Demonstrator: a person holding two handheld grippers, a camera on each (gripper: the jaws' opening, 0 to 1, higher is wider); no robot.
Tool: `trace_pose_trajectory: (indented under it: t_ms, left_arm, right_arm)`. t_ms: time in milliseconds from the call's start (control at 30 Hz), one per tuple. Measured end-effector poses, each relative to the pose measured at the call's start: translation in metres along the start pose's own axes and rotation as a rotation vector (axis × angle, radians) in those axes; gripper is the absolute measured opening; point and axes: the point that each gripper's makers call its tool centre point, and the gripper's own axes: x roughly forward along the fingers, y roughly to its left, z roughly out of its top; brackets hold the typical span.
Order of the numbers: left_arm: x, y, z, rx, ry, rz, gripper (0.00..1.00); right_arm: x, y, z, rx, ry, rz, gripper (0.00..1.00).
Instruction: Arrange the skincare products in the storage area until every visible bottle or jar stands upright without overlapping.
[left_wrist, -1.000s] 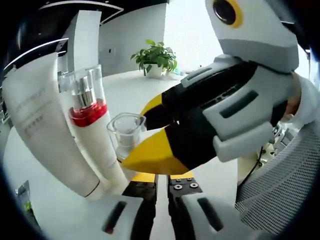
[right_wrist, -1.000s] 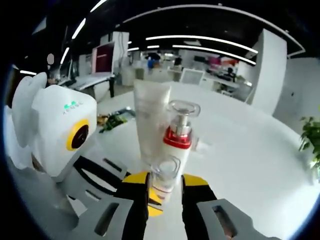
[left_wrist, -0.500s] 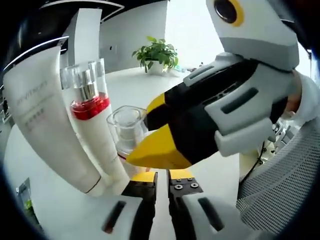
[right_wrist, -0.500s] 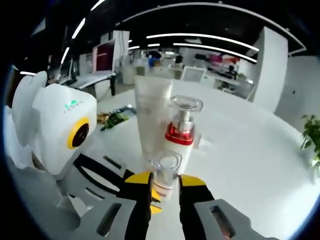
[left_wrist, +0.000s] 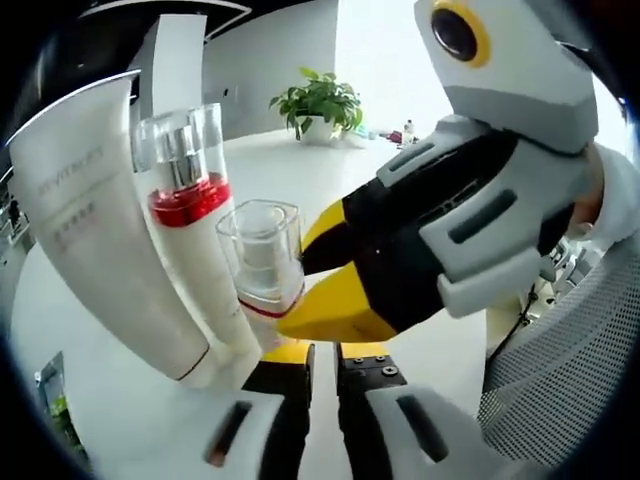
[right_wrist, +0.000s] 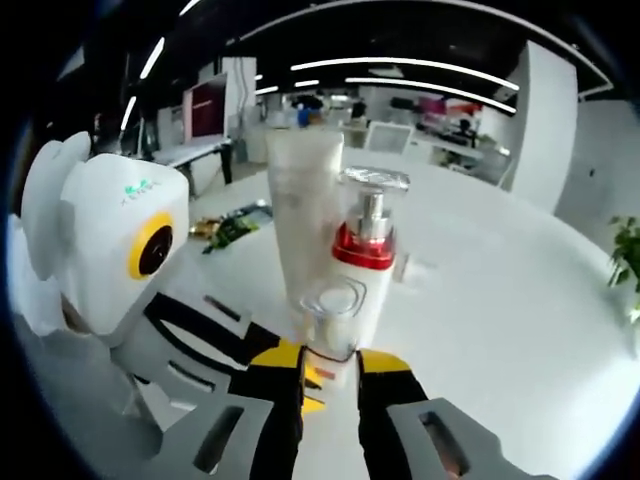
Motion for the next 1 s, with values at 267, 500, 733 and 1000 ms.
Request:
trace_pose_trajectory:
  t_ms: [267,500,733,1000]
  left_arm:
    - [0.000,0.002,-0.004,0.000,0.015,0.006,0.04]
    - [0.000,0.006,-0.010,0.000,0.035,0.018,0.05]
    - [0.000,0.008,-0.015,-0.001,0.050,0.024,0.06]
    - [0.001,0.010,-0.024,-0.003,0.075,0.028,0.08]
  right_arm:
    - [0.006,0.003,-0.008,0.006,0.022,0.019,0.12]
    - [0.011,0.004,-0.012,0.010,0.034,0.032,0.13]
    - [0.014,0.004,-0.017,0.010,0.043,0.038,0.14]
    - [0.010,0.001,-0.018,0.037,0.030,0.043,0.17]
